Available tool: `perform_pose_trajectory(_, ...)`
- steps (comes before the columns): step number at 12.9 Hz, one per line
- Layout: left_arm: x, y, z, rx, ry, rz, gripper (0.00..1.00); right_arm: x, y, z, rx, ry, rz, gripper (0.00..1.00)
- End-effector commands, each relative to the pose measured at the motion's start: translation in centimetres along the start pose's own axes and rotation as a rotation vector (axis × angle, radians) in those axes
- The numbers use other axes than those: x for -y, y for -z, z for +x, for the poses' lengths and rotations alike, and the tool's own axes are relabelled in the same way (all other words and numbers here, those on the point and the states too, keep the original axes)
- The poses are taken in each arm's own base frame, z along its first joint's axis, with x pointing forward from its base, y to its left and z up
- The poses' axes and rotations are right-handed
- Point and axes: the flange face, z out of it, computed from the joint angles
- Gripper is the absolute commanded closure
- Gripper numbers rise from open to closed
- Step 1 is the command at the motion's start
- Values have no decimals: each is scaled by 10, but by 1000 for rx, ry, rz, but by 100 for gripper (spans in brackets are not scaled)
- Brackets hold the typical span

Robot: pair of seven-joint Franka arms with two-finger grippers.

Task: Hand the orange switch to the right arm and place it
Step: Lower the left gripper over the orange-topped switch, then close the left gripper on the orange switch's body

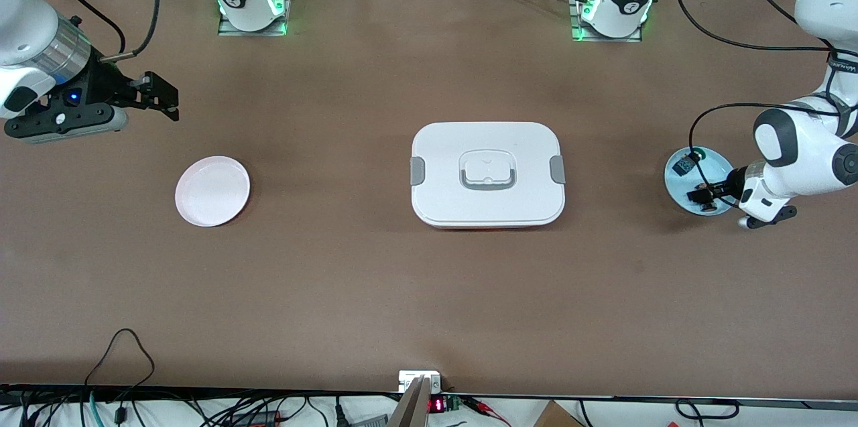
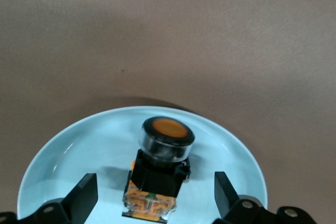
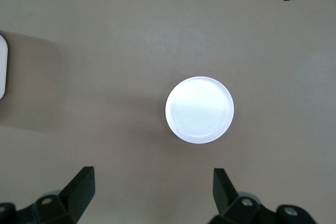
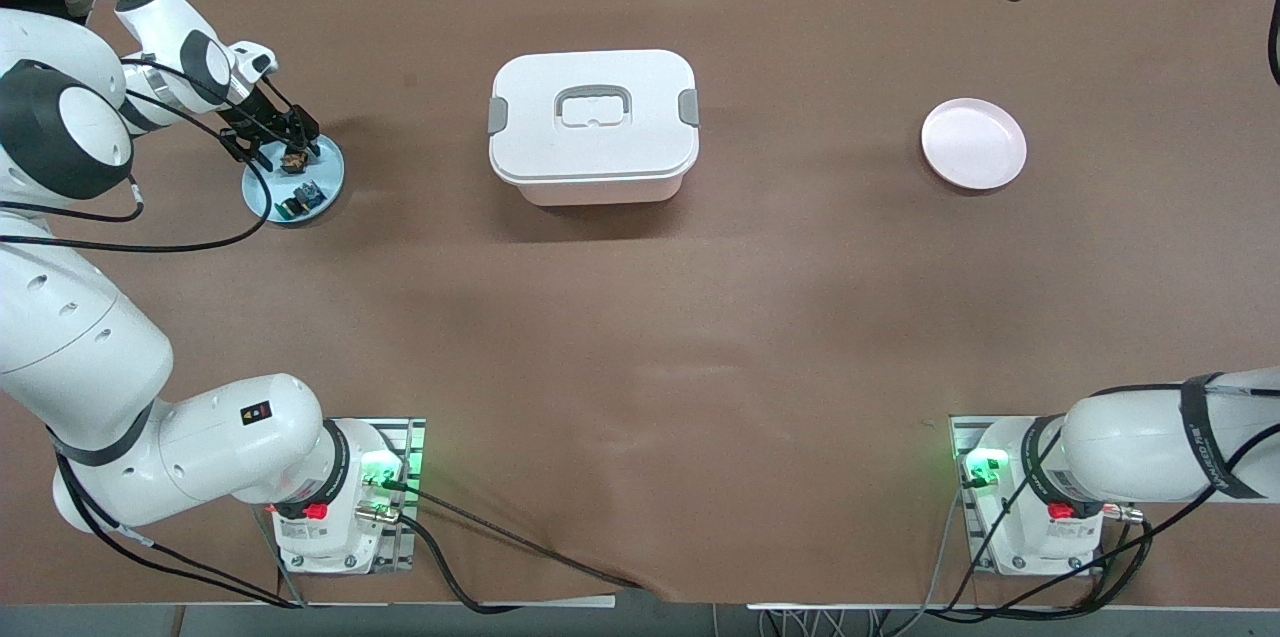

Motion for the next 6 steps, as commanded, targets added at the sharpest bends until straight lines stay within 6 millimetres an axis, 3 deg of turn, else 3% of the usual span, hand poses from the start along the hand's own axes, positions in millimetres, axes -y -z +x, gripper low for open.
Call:
perform_pose_trajectory(1,-1,7,3,-15,-18,-23,5,2,7,-1,-7,-6,3,0)
perform_pose_trajectory(4,-4,17,3,-27,-8,-25,5,2,7,-1,-7,-6,3,0)
perform_pose_trajectory(6,-6,51,3,-77,77,-51,1,2,7,-1,-7,-6,3,0)
